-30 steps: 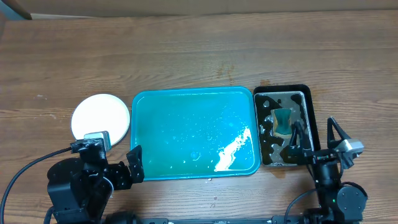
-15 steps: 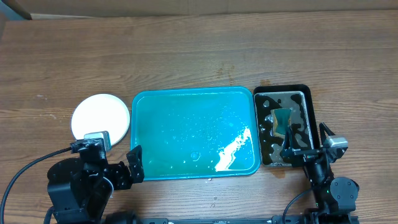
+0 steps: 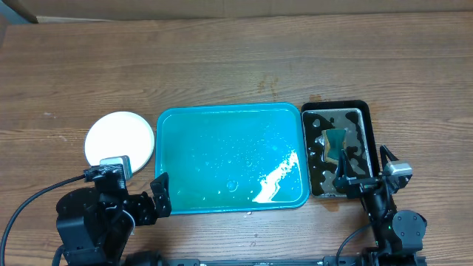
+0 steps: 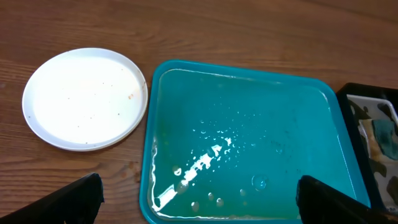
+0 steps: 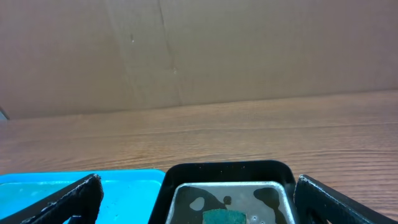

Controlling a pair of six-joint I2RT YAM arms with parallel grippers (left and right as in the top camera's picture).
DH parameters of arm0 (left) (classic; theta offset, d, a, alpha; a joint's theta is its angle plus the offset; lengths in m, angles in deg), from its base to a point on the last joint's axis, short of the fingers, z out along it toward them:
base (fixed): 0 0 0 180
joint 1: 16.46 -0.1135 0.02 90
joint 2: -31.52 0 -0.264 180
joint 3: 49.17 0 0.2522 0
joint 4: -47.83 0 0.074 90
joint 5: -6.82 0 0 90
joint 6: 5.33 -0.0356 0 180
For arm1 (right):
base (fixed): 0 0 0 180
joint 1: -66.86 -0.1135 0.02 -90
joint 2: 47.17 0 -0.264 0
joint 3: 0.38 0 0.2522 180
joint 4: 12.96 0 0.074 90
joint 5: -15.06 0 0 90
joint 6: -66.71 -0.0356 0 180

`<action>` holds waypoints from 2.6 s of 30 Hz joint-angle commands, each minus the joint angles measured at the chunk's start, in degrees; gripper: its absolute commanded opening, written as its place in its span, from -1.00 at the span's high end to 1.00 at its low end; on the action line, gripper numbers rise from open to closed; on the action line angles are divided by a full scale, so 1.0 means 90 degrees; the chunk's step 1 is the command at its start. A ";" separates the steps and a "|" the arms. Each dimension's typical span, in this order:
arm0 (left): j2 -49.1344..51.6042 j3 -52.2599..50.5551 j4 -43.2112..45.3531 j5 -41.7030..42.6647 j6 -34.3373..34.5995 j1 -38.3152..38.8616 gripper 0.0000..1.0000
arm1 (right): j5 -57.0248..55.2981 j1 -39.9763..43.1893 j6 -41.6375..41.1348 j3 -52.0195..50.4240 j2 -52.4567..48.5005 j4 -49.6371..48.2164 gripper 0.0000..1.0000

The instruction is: Clean dirty plates on tray and stack at the side

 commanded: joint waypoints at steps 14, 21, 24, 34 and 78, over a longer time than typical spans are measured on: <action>-0.0044 -0.0034 0.0000 0.0100 -0.0100 0.0012 -1.00 | 0.0053 0.0041 0.0039 -0.0063 0.0063 -0.0032 -1.00; -0.0049 -0.0039 0.0000 0.0102 -0.0100 0.0012 -1.00 | 0.0053 0.0041 0.0039 -0.0063 0.0063 -0.0032 -1.00; -0.0075 -0.0046 -0.0005 0.0083 -0.0126 0.0015 -1.00 | 0.0053 0.0041 0.0039 -0.0063 0.0063 -0.0032 -1.00; -0.1401 -0.1297 0.0860 -0.0413 -0.0168 0.0457 -0.99 | 0.0053 0.0041 0.0039 -0.0063 0.0063 -0.0032 -1.00; -0.3225 -0.5865 0.6620 -0.0384 -0.0165 0.1064 -1.00 | 0.0053 0.0041 0.0039 -0.0063 0.0063 -0.0032 -1.00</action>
